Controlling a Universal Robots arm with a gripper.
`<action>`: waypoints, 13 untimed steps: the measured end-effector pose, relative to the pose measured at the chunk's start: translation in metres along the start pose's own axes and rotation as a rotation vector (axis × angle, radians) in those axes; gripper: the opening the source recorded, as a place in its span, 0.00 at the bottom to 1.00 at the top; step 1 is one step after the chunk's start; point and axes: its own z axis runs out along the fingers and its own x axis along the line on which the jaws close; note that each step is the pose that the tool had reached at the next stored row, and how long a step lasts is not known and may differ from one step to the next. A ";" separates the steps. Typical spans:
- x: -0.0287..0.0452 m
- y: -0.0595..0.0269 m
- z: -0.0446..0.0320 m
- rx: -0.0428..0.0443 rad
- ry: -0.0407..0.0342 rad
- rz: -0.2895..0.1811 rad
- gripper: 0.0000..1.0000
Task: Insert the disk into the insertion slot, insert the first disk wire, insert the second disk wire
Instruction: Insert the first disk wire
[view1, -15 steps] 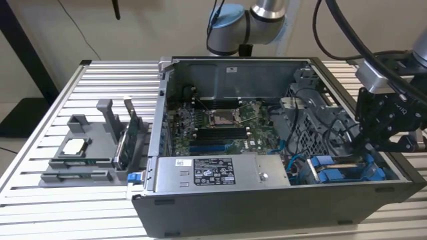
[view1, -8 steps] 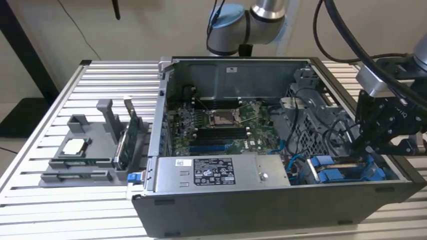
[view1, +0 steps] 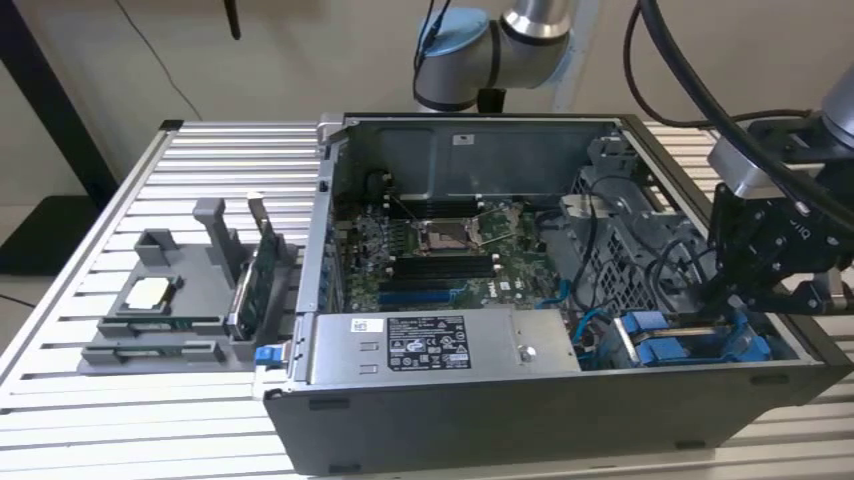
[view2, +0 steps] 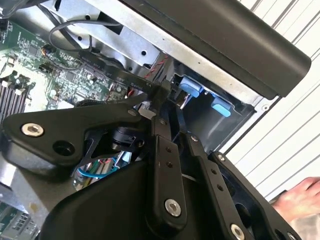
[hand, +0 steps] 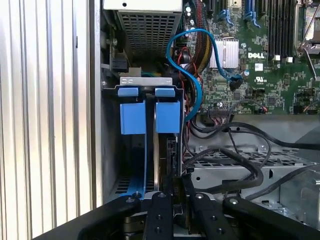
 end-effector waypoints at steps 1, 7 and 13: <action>0.0004 0.0001 0.0002 0.0000 -0.0001 0.000 0.19; 0.0010 0.0008 0.0020 0.0004 0.0001 0.000 0.19; 0.0005 0.0012 0.0027 0.0007 -0.0006 0.000 0.19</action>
